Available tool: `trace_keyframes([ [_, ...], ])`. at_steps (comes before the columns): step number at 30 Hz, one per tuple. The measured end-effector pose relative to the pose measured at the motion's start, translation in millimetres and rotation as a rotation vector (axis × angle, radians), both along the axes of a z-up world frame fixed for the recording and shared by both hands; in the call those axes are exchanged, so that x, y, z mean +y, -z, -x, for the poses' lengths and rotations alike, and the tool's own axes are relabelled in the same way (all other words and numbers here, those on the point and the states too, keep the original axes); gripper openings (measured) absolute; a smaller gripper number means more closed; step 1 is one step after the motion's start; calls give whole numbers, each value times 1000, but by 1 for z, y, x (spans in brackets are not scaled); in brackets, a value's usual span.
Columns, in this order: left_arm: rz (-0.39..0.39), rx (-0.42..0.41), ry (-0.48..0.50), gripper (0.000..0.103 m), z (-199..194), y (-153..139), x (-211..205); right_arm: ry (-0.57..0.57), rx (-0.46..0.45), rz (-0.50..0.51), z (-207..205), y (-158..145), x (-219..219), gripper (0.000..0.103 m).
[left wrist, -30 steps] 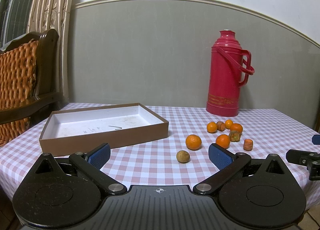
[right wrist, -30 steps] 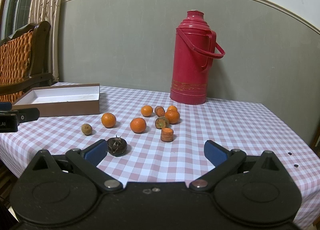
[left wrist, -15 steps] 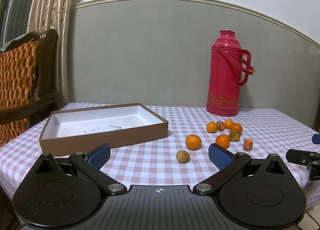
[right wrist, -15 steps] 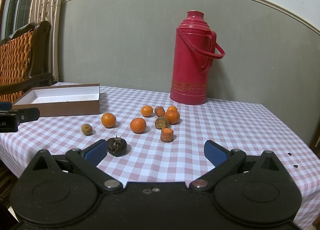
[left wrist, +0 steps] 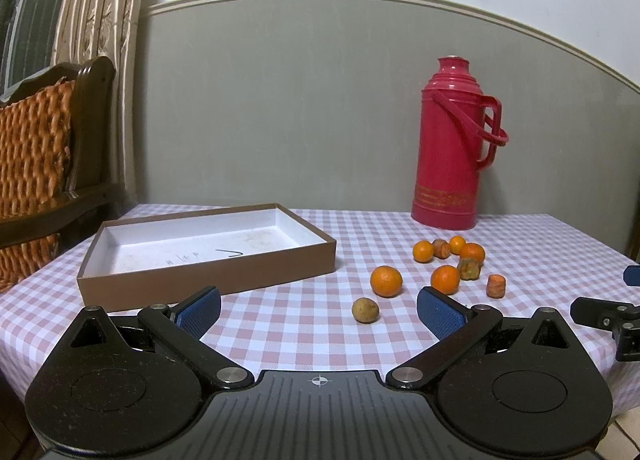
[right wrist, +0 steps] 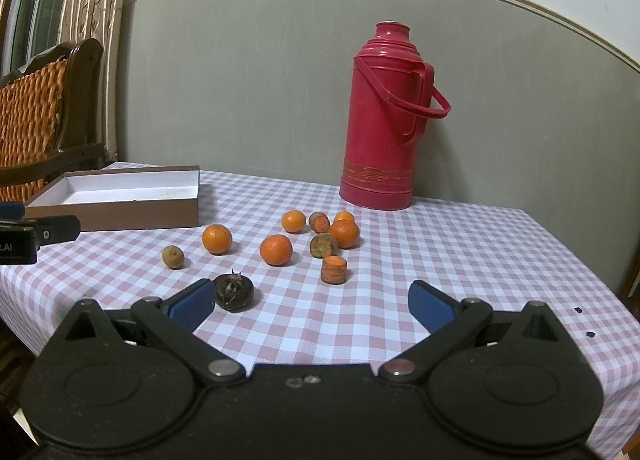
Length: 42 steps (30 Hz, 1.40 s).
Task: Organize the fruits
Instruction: 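Grasp the dark mangosteen with the right tool while the left tool grasps the brown kiwi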
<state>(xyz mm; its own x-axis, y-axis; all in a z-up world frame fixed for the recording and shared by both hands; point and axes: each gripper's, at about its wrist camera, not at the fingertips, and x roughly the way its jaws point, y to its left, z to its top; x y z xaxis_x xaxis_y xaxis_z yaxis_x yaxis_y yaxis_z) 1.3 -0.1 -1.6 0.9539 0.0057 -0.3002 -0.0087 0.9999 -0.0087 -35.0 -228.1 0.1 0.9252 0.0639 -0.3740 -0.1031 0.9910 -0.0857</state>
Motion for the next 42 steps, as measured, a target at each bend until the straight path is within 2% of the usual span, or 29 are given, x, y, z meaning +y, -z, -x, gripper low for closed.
trace_keyframes([
  [5, 1, 9, -14, 103, -3, 0, 2, -12, 1, 8, -1, 1, 2, 97],
  [9, -10, 36, 1, 103, -16, 3, 0, -89, -17, 69, -7, 5, 18, 94],
  [14, -71, 54, 30, 103, -37, 11, -13, -140, 51, 110, -43, 22, 37, 70],
  [21, -81, 125, 54, 103, -69, 25, -16, -200, 99, 165, -71, 43, 53, 68],
  [24, -89, 150, 65, 103, -85, 31, -22, -227, 129, 170, -84, 50, 59, 63],
  [26, -87, 166, 74, 103, -95, 35, -26, -232, 147, 166, -91, 53, 60, 52],
  [29, -84, 194, 86, 103, -108, 42, -34, -222, 166, 148, -104, 56, 55, 51],
  [31, -74, 218, 91, 83, -117, 46, -37, -203, 169, 135, -110, 57, 50, 49],
  [34, -59, 272, 93, 78, -131, 55, -41, -180, 175, 116, -117, 57, 40, 48],
  [39, -56, 278, 98, 70, -141, 60, -48, -164, 189, 82, -130, 57, 28, 35],
  [41, -65, 269, 114, 58, -142, 60, -51, -164, 192, 75, -133, 57, 27, 35],
  [42, -56, 272, 126, 45, -142, 58, -52, -163, 194, 72, -133, 57, 27, 34],
])
